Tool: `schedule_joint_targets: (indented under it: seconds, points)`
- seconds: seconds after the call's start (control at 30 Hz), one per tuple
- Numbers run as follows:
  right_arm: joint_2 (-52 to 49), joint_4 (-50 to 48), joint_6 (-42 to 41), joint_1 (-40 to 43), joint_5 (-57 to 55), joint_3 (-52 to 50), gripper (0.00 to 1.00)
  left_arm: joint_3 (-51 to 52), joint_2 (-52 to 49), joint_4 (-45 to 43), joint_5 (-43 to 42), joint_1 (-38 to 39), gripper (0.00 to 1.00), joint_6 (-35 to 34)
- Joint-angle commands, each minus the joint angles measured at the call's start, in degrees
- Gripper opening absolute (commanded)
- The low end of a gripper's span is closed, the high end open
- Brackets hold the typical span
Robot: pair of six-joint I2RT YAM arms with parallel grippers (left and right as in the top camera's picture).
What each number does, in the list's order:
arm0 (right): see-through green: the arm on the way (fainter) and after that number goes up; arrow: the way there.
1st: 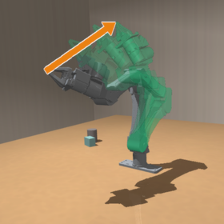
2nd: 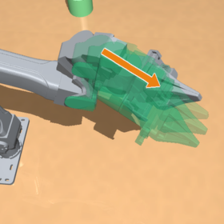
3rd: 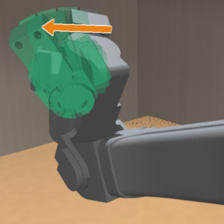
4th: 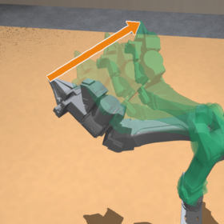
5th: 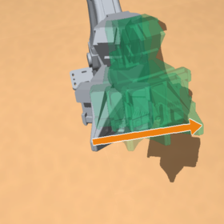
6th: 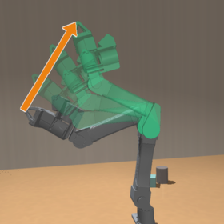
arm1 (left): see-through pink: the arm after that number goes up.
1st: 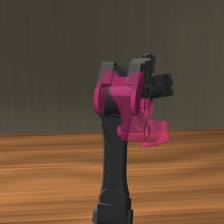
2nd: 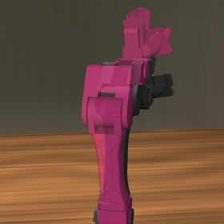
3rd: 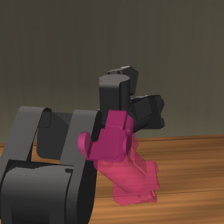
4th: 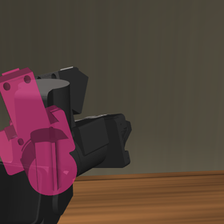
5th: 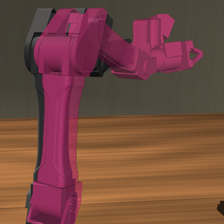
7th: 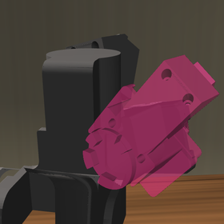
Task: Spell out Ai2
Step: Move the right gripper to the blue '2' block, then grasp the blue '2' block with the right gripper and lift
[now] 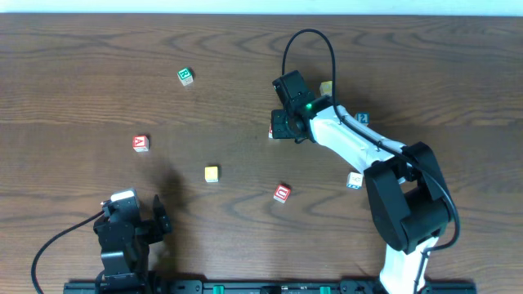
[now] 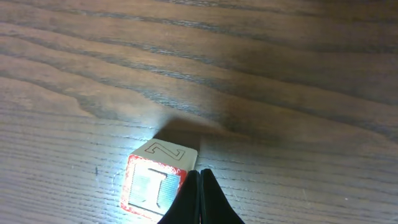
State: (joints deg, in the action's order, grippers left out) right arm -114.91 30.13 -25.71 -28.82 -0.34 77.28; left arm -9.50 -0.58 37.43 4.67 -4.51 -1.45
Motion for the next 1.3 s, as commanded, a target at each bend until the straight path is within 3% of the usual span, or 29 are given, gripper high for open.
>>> schedule_joint_targets:
  seconds: [0.0, 0.53, 0.77, 1.0, 1.27]
  points:
    - [-0.5, -0.3, 1.4, -0.5, 1.0, 0.0, 0.01, 0.5, 0.3, 0.1, 0.3, -0.3, 0.95, 0.2]
    - [-0.5, 0.5, -0.6, -0.5, 0.5, 0.0, 0.01, 0.5, 0.3, 0.1, 0.3, -0.3, 0.95, 0.2]
    - [0.3, 6.0, -3.0, 1.2, -9.7, 2.6, 0.01, 0.5, 0.3, 0.1, 0.3, -0.3, 0.95, 0.2]
    - [5.2, 11.5, -2.9, 9.2, -8.1, 4.4, 0.02, 0.5, 0.3, 0.1, 0.3, -0.3, 0.95, 0.2]
    - [7.1, 15.5, 4.8, 18.8, -5.4, 4.3, 0.02, 0.5, 0.3, 0.1, 0.3, -0.3, 0.95, 0.2]
